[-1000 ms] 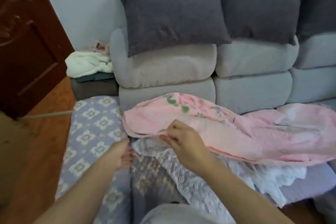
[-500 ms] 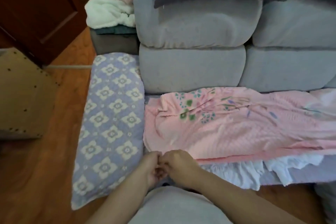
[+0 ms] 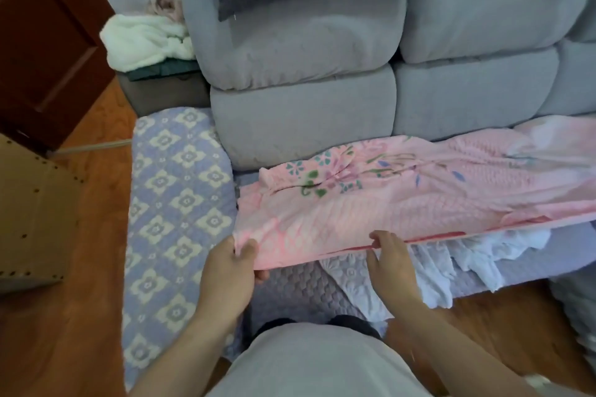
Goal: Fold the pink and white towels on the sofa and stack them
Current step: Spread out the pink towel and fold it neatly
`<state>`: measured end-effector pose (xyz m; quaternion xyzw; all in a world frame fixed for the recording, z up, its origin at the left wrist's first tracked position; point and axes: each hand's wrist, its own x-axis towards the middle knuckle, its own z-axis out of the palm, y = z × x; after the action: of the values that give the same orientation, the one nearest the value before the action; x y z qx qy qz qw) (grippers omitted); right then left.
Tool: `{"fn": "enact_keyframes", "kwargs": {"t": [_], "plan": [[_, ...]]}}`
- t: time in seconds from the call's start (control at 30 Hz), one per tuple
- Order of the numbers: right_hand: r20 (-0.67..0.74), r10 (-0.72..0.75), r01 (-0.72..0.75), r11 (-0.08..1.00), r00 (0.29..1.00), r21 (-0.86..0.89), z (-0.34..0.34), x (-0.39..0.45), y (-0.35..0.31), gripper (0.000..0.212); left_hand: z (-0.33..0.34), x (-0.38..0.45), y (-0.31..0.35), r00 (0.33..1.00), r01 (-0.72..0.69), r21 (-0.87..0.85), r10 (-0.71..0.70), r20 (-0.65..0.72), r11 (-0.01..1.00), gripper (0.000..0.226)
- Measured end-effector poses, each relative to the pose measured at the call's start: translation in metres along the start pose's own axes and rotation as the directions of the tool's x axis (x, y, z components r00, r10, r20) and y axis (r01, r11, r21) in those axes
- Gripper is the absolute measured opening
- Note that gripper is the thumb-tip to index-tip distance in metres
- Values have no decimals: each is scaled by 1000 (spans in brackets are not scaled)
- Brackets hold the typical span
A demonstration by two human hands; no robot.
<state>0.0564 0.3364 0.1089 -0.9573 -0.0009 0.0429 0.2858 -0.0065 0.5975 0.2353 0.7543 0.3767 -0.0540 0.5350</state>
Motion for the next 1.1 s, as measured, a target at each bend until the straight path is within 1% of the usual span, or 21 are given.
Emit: {"fn": "enact_keyframes", "kwargs": {"t": [0.07, 0.13, 0.17, 0.27, 0.37, 0.43, 0.5, 0.53, 0.57, 0.63, 0.7, 0.73, 0.77, 0.83, 0.87, 0.93, 0.97, 1.0, 1.03, 1.07, 1.1], "plan": [[36, -132, 136, 983, 991, -125, 3, 4, 0, 20, 3, -2, 4, 996, -86, -53, 85, -28, 995, 10], [65, -231, 239, 952, 971, -190, 5, 3, 2, 16, 4, -4, 4, 996, -92, -160, 88, -29, 983, 32], [67, -291, 298, 932, 954, -204, 8, 1, 6, 18, 4, -4, 4, 996, -92, -204, 92, -13, 975, 37], [44, -412, 412, 886, 910, -214, 13, -9, 22, 24, 4, -9, 4, 994, -101, -253, 108, 14, 962, 24], [22, -470, 462, 855, 882, -235, 18, -15, 38, 23, 4, -16, 1, 994, -89, -306, 105, 33, 948, 22], [38, -453, 445, 854, 891, -270, 18, -7, 51, 28, 4, -21, 1, 992, -100, -339, 118, 33, 936, 21], [69, -324, 329, 888, 943, -323, 11, 10, 66, 38, 3, -23, 2, 990, -126, -363, 143, 19, 923, 21], [96, -257, 274, 892, 962, -360, 5, 20, 74, 40, 1, -24, 3, 988, -137, -371, 152, 12, 919, 20], [143, -218, 258, 874, 965, -411, 0, 29, 82, 38, -1, -23, 3, 987, -147, -380, 161, 6, 913, 20], [256, -210, 316, 800, 944, -509, -9, 43, 95, 26, -7, -23, 5, 983, -167, -376, 184, 10, 911, 21], [346, -254, 407, 760, 903, -506, -13, 56, 107, 20, -13, -21, 4, 977, -191, -339, 212, 28, 921, 23], [364, -264, 426, 755, 893, -498, -15, 64, 113, 22, -17, -19, 2, 975, -197, -316, 220, 38, 928, 24], [399, -243, 431, 754, 884, -496, -17, 72, 118, 26, -21, -17, -1, 973, -202, -288, 224, 45, 936, 24], [427, -221, 431, 754, 877, -495, -27, 89, 120, 44, -28, -15, -5, 970, -219, -243, 237, 50, 945, 22], [413, -218, 415, 773, 884, -481, -35, 95, 119, 47, -30, -13, -8, 970, -221, -239, 238, 44, 945, 21], [335, -205, 345, 829, 920, -441, -54, 105, 111, 38, -29, -9, -13, 982, -181, -242, 188, 9, 953, 20], [252, -207, 298, 864, 945, -407, -65, 107, 105, 30, -28, -6, -16, 992, -128, -249, 127, -19, 960, 20], [139, -257, 291, 874, 956, -389, -75, 108, 100, 23, -27, -3, -20, 998, -56, -277, 48, -37, 959, 20], [43, -341, 328, 852, 939, -408, -84, 108, 98, 22, -26, 0, -23, 999, 21, -325, -36, -40, 945, 21], [-11, -449, 400, 806, 893, -436, -89, 107, 100, 29, -25, 3, -25, 994, 86, -395, -106, -30, 915, 21], [-11, -537, 475, 756, 844, -449, -92, 103, 103, 34, -24, 7, -25, 988, 129, -473, -155, -17, 872, 21]]}}
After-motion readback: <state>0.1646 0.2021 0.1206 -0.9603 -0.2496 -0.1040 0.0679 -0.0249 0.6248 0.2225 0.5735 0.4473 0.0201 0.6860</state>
